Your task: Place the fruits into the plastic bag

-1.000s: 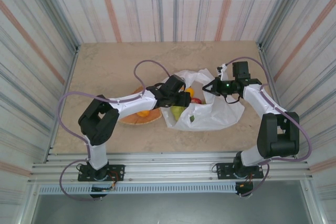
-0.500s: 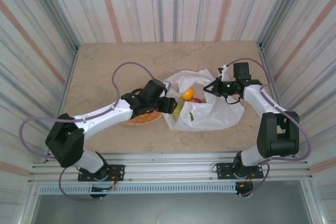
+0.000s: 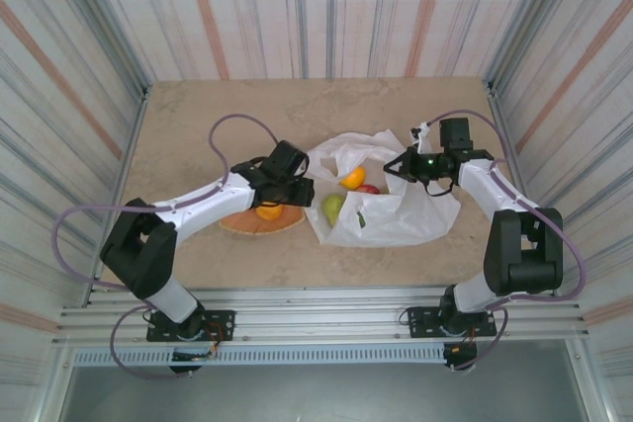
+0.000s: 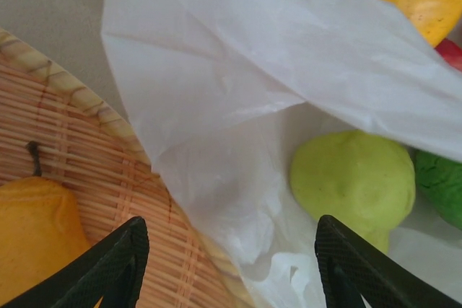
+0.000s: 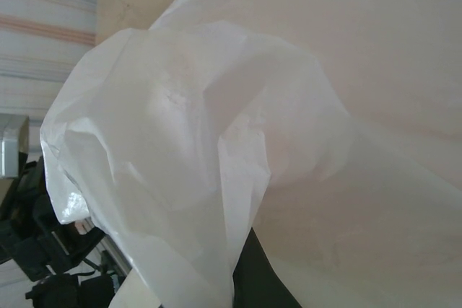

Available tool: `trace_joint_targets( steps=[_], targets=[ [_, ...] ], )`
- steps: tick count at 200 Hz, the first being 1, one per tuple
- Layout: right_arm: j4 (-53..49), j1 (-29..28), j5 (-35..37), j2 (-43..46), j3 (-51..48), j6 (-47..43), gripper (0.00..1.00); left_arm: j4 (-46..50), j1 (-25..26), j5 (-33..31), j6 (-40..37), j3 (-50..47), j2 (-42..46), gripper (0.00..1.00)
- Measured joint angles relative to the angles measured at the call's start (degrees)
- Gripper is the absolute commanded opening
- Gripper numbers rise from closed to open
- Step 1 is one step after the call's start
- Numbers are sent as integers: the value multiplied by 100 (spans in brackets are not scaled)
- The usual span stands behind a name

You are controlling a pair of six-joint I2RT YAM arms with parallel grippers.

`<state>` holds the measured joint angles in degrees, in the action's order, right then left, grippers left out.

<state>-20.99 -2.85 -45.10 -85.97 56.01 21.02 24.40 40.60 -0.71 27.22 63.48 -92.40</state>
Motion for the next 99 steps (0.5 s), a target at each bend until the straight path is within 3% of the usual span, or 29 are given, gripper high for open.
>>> trace_joint_targets(
  steps=[58, 99],
  targets=[
    [-2, 37, -2, 0, 0, 0, 0, 92, 0, 44, 2, 299, -448, 59],
    [0, 63, -9, 0, 0, 0, 0, 7, 0, 243, 92, 328, -573, 48]
  ],
)
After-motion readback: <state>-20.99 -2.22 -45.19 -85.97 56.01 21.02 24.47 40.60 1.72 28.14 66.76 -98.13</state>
